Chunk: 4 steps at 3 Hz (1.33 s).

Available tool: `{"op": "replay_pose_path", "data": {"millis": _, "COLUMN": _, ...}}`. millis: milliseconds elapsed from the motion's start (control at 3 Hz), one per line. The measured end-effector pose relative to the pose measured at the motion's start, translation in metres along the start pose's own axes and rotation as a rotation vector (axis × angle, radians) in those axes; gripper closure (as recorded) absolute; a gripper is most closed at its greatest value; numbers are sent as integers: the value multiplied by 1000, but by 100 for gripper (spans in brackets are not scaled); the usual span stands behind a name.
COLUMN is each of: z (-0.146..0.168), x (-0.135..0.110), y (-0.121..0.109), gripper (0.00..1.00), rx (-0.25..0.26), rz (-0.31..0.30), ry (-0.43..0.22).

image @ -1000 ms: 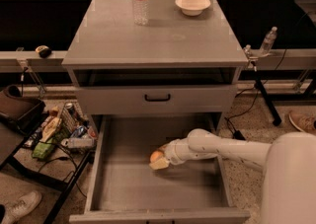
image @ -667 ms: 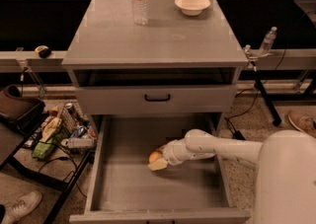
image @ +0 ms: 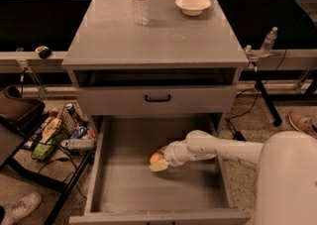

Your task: Place orange into middle drawer

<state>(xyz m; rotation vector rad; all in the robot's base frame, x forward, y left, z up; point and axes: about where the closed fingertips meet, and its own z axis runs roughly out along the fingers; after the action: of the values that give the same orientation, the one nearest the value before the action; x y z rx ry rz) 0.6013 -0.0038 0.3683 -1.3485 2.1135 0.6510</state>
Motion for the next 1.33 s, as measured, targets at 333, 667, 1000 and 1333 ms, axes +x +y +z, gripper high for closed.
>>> {"op": "replay_pose_path", "data": {"millis": 333, "z": 0, "x": 0, "y": 0, "gripper": 11, "rx": 0, "rz": 0, "ry": 0}}
{"op": "replay_pose_path", "data": {"millis": 667, "z": 0, "x": 0, "y": 0, "gripper": 0, "rx": 0, "rz": 0, "ry": 0}}
{"op": "replay_pose_path", "data": {"millis": 1000, "z": -1, "x": -3, "y": 2, "gripper": 0, "rx": 4, "rz": -1, "ry": 3}}
{"op": "replay_pose_path", "data": {"millis": 1333, "z": -6, "x": -11, "y": 7, "gripper": 0, "rx": 21, "rz": -9, "ry": 14}}
